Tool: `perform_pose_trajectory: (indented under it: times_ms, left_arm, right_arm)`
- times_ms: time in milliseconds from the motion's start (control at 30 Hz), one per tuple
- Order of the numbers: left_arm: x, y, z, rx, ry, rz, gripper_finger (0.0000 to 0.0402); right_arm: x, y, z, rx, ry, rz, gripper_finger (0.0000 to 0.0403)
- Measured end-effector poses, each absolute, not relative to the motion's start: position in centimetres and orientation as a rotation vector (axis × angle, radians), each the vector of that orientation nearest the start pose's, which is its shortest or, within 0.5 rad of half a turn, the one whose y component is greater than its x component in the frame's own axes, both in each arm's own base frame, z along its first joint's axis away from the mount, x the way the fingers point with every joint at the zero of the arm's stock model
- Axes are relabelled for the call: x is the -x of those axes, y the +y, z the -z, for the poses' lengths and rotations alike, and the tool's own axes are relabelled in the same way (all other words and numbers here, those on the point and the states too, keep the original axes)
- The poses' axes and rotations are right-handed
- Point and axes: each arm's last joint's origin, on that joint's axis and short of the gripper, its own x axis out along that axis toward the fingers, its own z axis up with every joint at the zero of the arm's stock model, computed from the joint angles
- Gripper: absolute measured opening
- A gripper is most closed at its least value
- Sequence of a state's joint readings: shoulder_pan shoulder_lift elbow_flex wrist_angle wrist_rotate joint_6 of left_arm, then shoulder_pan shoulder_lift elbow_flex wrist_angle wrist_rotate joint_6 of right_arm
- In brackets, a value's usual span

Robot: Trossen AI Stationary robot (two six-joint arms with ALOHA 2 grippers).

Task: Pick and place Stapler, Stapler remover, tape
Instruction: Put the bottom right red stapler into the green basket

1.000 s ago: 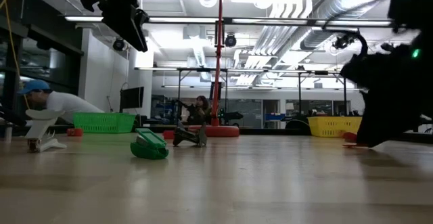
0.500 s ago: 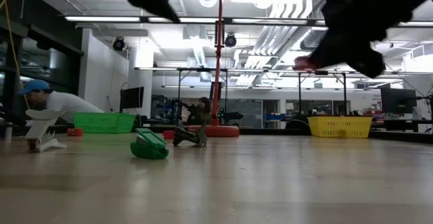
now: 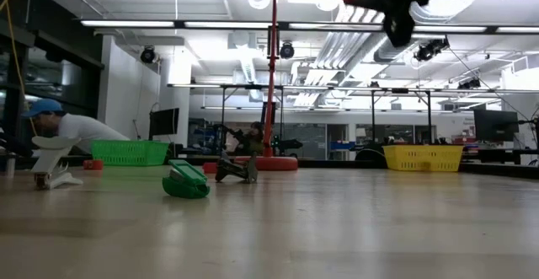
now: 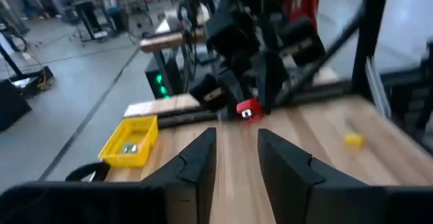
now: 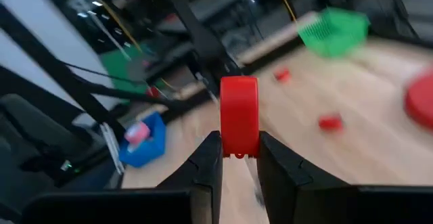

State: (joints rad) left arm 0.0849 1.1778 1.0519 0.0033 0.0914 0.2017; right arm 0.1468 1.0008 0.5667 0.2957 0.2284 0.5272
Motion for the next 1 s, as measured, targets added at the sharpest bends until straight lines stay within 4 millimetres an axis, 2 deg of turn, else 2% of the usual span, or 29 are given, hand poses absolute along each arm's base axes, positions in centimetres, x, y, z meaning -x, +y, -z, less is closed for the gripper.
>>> perform_pose_trajectory:
  times_ms: [133,333,467,800,1000]
  left_arm:
    - [-27.1,2.0,-37.2,-0.106,0.017,0.007,0.0135]
    - [-28.9,2.2,-36.8,0.069,-0.063,0.017,0.0205]
    - [-30.0,2.3,-36.5,0.119,-0.117,0.007,0.0236]
    - [-32.1,2.6,-35.4,0.175,-0.194,-0.008,0.0246]
    - [-32.8,2.7,-35.1,0.196,-0.249,-0.008,0.0246]
  right_arm:
    - [-22.1,1.8,-27.5,-0.412,0.005,0.078,0.0061]
    - [-22.1,0.6,-28.7,-0.279,-0.113,0.064,0.0061]
    - [-22.1,-0.2,-29.2,-0.221,-0.162,0.052,0.0061]
    - [-22.2,-1.6,-31.2,-0.137,-0.232,-0.011,0.0061]
    - [-23.3,-2.2,-31.9,-0.103,-0.204,-0.040,0.0060]
